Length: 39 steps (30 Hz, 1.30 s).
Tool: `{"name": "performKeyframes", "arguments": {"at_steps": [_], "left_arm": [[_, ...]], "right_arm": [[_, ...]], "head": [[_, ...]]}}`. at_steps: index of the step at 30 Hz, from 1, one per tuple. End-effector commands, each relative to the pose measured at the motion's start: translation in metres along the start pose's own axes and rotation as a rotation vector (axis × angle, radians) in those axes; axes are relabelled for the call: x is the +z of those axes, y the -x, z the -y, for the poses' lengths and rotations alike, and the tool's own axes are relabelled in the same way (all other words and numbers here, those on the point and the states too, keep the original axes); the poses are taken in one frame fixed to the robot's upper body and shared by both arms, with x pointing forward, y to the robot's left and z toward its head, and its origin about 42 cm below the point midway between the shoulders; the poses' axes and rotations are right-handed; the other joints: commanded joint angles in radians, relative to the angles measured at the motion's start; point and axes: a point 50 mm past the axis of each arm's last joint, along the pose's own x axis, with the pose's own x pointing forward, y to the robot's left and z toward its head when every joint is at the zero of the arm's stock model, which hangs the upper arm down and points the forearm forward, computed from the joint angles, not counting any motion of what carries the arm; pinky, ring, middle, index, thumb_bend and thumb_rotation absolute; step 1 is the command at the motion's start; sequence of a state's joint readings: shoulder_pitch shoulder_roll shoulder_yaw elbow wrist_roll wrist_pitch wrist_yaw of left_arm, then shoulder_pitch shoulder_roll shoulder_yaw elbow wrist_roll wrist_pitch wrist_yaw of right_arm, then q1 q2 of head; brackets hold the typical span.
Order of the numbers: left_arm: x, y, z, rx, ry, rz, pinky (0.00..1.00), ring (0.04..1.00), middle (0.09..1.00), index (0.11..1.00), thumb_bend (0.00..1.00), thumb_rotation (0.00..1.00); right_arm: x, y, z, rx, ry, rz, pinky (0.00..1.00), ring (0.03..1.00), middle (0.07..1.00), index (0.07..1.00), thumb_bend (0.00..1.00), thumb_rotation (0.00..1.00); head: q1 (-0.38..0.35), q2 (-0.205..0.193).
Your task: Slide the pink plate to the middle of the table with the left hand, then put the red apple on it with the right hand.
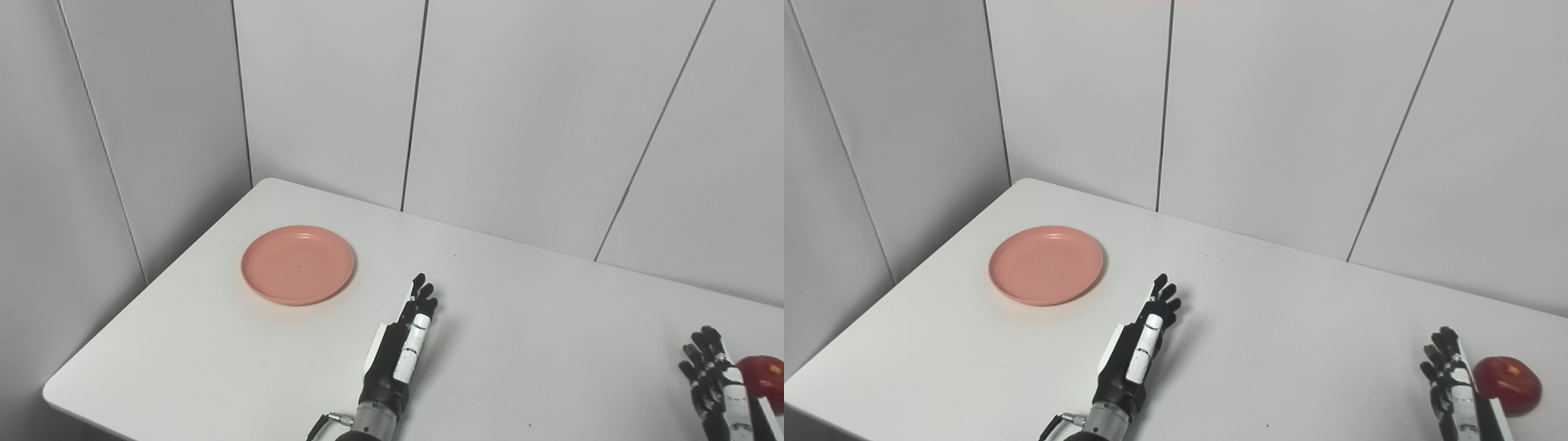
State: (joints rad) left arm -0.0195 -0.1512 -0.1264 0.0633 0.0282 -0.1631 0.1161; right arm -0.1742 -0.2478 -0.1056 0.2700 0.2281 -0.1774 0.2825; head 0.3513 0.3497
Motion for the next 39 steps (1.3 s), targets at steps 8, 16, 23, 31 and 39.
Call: {"name": "performKeyframes", "arguments": {"at_steps": [8,16,23,31,39], "left_arm": [[-0.021,0.015,-0.019,0.038,0.057,-0.058,1.00,0.951,0.930,0.886,0.87,0.99],[0.007,0.009,-0.019,0.032,0.085,-0.013,1.00,0.928,0.910,0.874,0.91,0.99],[0.031,-0.008,-0.029,-0.002,0.056,0.046,0.99,0.927,0.908,0.874,0.91,0.97],[0.059,-0.032,-0.059,-0.065,-0.057,0.082,1.00,0.926,0.906,0.872,0.95,0.97],[0.101,-0.056,-0.111,-0.071,-0.255,0.160,0.99,0.917,0.895,0.871,0.89,0.98]], "right_arm": [[-0.035,0.025,-0.005,-0.019,-0.028,-0.092,1.00,1.000,0.986,1.000,0.85,1.00],[-0.040,0.023,0.004,-0.023,-0.020,-0.095,1.00,1.000,0.961,1.000,0.84,1.00],[-0.043,0.022,0.005,-0.035,-0.028,-0.094,1.00,1.000,0.967,1.000,0.86,1.00],[-0.042,0.025,-0.001,-0.022,-0.038,-0.075,1.00,1.000,0.969,1.000,0.87,1.00],[-0.042,0.027,-0.004,-0.021,-0.029,-0.086,1.00,1.000,0.966,1.000,0.88,1.00]], "head": [[-0.021,-0.004],[-0.022,-0.014],[-0.027,-0.029],[-0.038,-0.035],[-0.048,-0.033]]}}
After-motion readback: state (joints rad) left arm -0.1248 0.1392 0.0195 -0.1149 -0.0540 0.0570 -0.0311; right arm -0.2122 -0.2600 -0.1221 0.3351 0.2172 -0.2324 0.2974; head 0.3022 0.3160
